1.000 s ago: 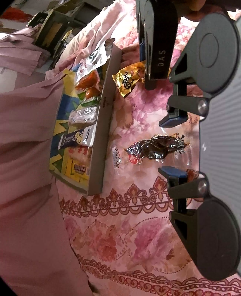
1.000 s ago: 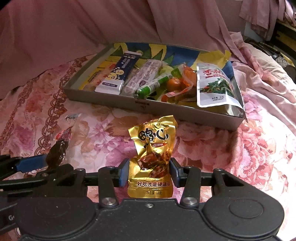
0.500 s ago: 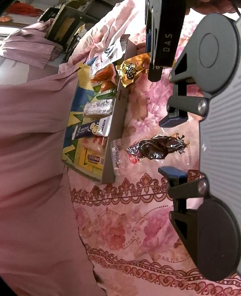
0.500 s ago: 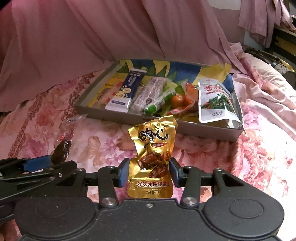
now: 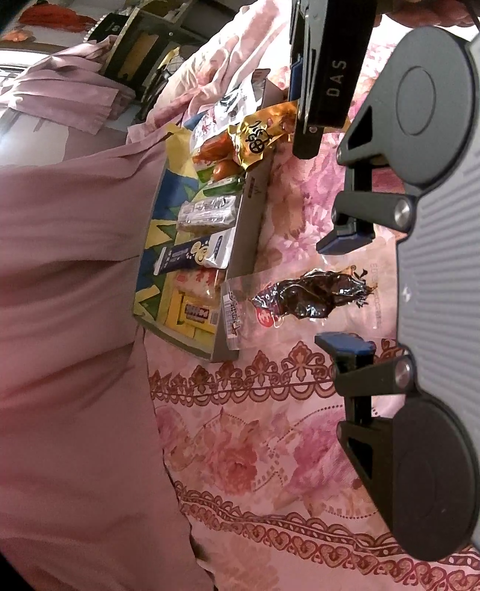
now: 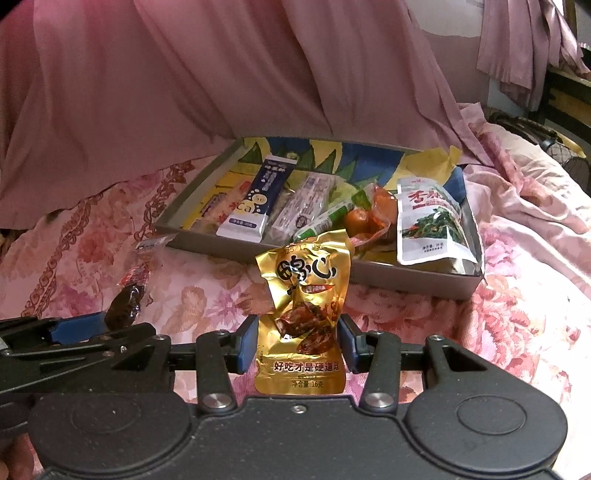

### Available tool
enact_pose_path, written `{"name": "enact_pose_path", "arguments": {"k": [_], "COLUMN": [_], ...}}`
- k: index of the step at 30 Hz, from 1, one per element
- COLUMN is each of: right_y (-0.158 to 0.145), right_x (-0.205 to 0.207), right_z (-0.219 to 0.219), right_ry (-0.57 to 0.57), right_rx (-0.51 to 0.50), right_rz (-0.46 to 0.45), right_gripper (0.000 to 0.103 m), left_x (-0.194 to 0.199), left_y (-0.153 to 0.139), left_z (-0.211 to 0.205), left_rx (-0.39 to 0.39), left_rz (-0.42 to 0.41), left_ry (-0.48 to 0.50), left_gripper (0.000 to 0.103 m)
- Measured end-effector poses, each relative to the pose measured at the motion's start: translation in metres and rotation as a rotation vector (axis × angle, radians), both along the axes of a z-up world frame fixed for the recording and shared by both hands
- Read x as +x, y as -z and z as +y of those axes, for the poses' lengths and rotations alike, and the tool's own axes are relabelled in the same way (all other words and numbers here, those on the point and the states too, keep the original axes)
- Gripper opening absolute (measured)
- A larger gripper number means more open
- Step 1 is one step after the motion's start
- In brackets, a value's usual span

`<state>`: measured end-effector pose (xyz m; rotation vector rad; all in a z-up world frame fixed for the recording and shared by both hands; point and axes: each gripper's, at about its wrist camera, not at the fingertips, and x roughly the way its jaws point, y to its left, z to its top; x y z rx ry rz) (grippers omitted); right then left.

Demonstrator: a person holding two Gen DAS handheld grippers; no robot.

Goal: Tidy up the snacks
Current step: 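Carry the gold pouch and clear-wrapped snack over the tray with both grippers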

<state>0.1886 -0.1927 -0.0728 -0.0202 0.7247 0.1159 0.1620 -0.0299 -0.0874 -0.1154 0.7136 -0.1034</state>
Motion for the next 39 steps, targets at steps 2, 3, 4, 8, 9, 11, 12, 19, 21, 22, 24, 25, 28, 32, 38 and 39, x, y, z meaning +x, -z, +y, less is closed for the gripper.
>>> {"name": "enact_pose_path", "arguments": {"k": [2, 3, 4, 8, 9, 11, 12, 19, 21, 22, 24, 25, 28, 32, 38, 39], "right_y": [-0.002, -0.003, -0.004, -0.010, -0.011, -0.014, -0.015, -0.026, -0.029, -0.030, -0.032, -0.033, -0.036, -0.037, -0.036, -0.036], "right_x": [-0.001, -0.002, -0.003, -0.004, -0.004, -0.003, -0.003, 0.003, 0.005, 0.007, 0.010, 0.012, 0.021, 0.036, 0.069, 0.075], "right_z": [0.000, 0.000, 0.001, 0.000, 0.000, -0.002, -0.003, -0.018, -0.022, -0.024, -0.029, -0.032, -0.037, -0.040, -0.038, -0.036], "right_ry": [-0.001, -0.001, -0.003, -0.002, 0.001, 0.008, 0.011, 0.054, 0.070, 0.078, 0.096, 0.103, 0.122, 0.123, 0.115, 0.108], "right_rx": [0.002, 0.002, 0.003, 0.010, 0.015, 0.023, 0.028, 0.091, 0.108, 0.116, 0.129, 0.134, 0.137, 0.116, 0.142, 0.148], "right_rz": [-0.008, -0.012, -0.018, -0.047, -0.053, -0.063, -0.068, -0.110, -0.121, -0.127, -0.139, -0.146, -0.172, -0.215, -0.257, -0.259], "right_gripper": [0.047, 0.047, 0.047, 0.047, 0.047, 0.047, 0.047, 0.047, 0.047, 0.047, 0.047, 0.047, 0.047, 0.047, 0.047, 0.047], "left_x": [0.000, -0.001, -0.001, 0.003, 0.005, 0.011, 0.015, 0.042, 0.052, 0.059, 0.069, 0.075, 0.090, 0.111, 0.144, 0.148], "left_y": [-0.002, -0.003, -0.004, -0.012, -0.014, -0.019, -0.021, -0.040, -0.044, -0.046, -0.049, -0.050, -0.051, -0.044, -0.036, -0.036], "left_z": [0.001, 0.001, 0.001, 0.002, 0.001, -0.002, -0.004, -0.010, -0.010, -0.010, -0.009, -0.008, -0.005, 0.003, 0.016, 0.018], "left_rx": [-0.001, -0.001, -0.003, -0.010, -0.008, 0.009, 0.017, 0.044, 0.049, 0.053, 0.063, 0.068, 0.064, 0.032, -0.022, -0.027], "left_rz": [-0.007, -0.012, -0.017, -0.028, -0.029, -0.035, -0.040, -0.079, -0.086, -0.089, -0.098, -0.104, -0.127, -0.149, -0.176, -0.180], "left_ry": [-0.004, -0.006, -0.007, -0.004, 0.002, 0.019, 0.027, 0.092, 0.103, 0.111, 0.123, 0.128, 0.134, 0.128, 0.139, 0.139], "left_gripper": [0.050, 0.050, 0.050, 0.050, 0.050, 0.050, 0.050, 0.050, 0.050, 0.050, 0.050, 0.050, 0.050, 0.050, 0.050, 0.050]}}
